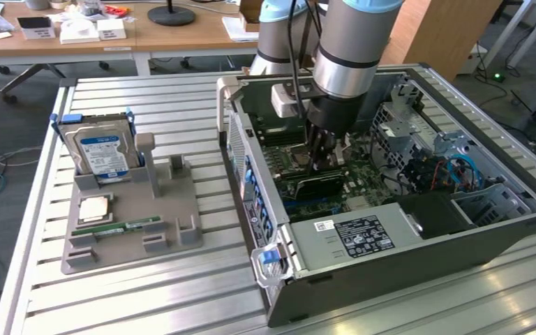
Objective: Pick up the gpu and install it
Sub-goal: 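Press down on the gpu until it lock into place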
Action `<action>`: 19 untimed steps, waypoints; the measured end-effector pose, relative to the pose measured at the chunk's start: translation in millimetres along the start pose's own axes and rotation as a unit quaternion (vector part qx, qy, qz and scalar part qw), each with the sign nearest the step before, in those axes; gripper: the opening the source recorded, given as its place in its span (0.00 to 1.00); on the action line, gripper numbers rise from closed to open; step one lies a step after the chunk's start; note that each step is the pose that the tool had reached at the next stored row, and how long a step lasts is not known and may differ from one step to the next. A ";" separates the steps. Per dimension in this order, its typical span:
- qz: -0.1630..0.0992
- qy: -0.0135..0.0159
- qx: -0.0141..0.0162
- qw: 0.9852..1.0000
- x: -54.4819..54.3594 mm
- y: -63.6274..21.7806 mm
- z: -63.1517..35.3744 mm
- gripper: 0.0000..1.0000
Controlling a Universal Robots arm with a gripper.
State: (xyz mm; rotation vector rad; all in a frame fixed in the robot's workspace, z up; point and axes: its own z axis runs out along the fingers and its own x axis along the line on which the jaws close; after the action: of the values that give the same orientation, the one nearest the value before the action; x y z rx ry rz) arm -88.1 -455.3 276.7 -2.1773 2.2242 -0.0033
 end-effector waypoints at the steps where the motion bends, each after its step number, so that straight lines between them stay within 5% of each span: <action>1: 0.000 0.000 0.000 1.000 -0.3 0.0 0.2 0.11; 19: 0.000 0.000 0.000 1.000 -2.1 0.2 6.3 0.11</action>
State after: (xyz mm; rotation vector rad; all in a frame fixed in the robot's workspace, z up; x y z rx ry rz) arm -88.2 -453.1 270.5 -2.1772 2.2242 -0.0033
